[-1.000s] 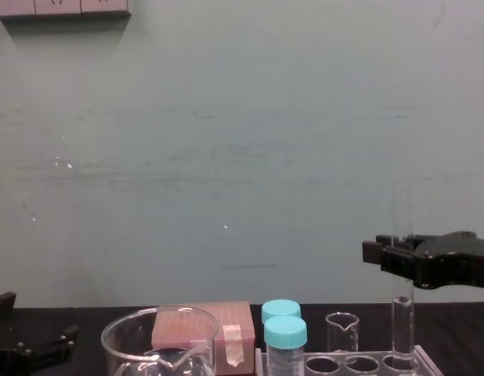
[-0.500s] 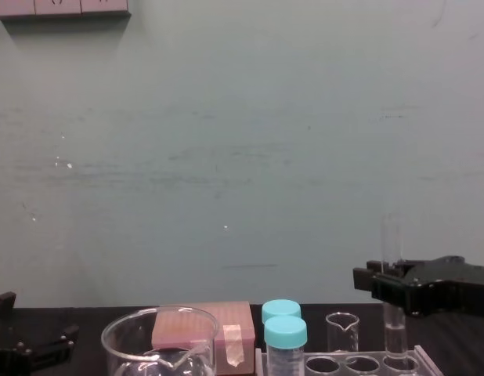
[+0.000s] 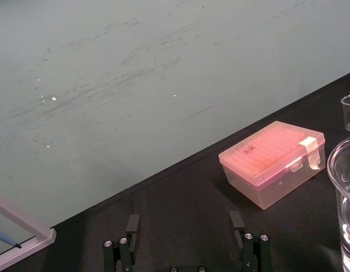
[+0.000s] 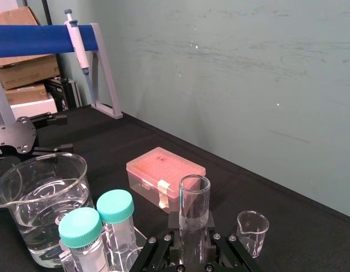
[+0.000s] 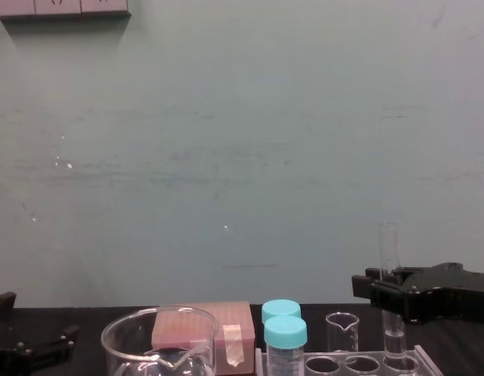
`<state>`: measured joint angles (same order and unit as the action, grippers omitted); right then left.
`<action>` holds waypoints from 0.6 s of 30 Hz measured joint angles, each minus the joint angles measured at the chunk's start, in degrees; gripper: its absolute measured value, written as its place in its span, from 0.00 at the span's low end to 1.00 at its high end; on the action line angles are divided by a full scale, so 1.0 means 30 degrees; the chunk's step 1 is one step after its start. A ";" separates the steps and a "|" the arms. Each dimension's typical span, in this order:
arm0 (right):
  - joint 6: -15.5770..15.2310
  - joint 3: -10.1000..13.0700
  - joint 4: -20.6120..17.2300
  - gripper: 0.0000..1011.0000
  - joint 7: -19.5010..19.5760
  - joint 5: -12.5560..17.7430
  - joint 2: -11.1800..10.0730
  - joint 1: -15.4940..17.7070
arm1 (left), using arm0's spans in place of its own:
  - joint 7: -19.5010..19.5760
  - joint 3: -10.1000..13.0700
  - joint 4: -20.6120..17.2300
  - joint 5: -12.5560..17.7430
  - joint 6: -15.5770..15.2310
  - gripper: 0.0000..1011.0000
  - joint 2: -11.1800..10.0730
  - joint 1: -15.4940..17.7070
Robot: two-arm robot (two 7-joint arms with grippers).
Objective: Hold the test tube with one hand and immerse one end into the beaker, then return it to the test tube rack.
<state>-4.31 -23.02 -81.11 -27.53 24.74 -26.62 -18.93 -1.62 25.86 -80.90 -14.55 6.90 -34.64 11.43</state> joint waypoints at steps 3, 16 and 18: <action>-0.0001 0.0000 -0.0001 0.24 0.0001 0.0000 -0.0003 0.0000 | 0.0000 0.0001 0.0000 0.0000 0.0000 0.99 0.0000 0.0000; 0.0000 0.0014 -0.0011 0.24 0.0009 0.0006 -0.0016 0.0001 | -0.0001 0.0001 0.0000 0.0000 0.0001 0.99 -0.0001 0.0000; 0.0002 0.0014 -0.0015 0.24 0.0011 0.0006 -0.0015 0.0002 | -0.0001 0.0000 0.0001 0.0001 0.0000 0.99 0.0000 0.0000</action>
<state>-4.31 -22.98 -81.16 -27.50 24.76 -26.66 -18.92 -1.62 25.86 -80.90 -14.55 6.90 -34.65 11.43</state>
